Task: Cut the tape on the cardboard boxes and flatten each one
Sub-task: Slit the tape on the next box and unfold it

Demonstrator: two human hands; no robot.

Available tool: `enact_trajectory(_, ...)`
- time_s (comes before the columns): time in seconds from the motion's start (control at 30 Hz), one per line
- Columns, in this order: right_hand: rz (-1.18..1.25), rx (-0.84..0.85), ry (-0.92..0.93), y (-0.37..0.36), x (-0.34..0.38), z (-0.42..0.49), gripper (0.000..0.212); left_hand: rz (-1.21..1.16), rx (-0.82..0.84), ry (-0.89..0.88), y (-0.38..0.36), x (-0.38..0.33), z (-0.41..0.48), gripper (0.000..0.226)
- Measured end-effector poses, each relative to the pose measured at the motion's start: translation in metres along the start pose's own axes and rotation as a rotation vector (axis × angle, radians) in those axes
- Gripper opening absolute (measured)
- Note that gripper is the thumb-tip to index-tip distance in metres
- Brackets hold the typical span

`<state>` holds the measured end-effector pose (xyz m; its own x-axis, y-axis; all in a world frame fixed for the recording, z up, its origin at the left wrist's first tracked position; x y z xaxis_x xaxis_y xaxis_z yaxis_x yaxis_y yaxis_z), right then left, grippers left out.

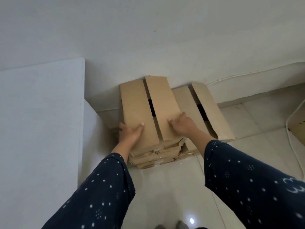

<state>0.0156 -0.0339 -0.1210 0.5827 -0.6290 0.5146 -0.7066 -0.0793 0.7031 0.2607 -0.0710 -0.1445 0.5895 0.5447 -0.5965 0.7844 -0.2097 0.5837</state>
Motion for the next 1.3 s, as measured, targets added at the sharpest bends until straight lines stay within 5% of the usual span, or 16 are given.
enact_trajectory(0.33,0.135,-0.13,-0.012,0.017,0.01,-0.023,0.075,-0.109,-0.042,0.023,0.02,-0.011,-0.024,0.11)
enact_trajectory(0.77,0.353,-0.095,0.149,0.143,0.186,-0.177,0.068,-0.293,-0.107,-0.126,0.224,-0.103,-0.147,0.091)
enact_trajectory(1.3,0.54,0.157,0.163,-0.04,0.402,-0.371,0.064,-0.299,-0.187,-0.216,0.516,0.065,-0.152,0.096)
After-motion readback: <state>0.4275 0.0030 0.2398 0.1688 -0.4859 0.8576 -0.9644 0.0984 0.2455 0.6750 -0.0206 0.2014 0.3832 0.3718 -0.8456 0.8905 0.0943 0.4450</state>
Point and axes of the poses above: each hand's wrist, its own z-axis towards the middle knuckle, its own y-axis out of the back of the hand, x = y × z, the point moved 8 cm from there along z, towards the middle knuckle, and after that the axes turned 4 degrees about -x, right-handed, at the moved point
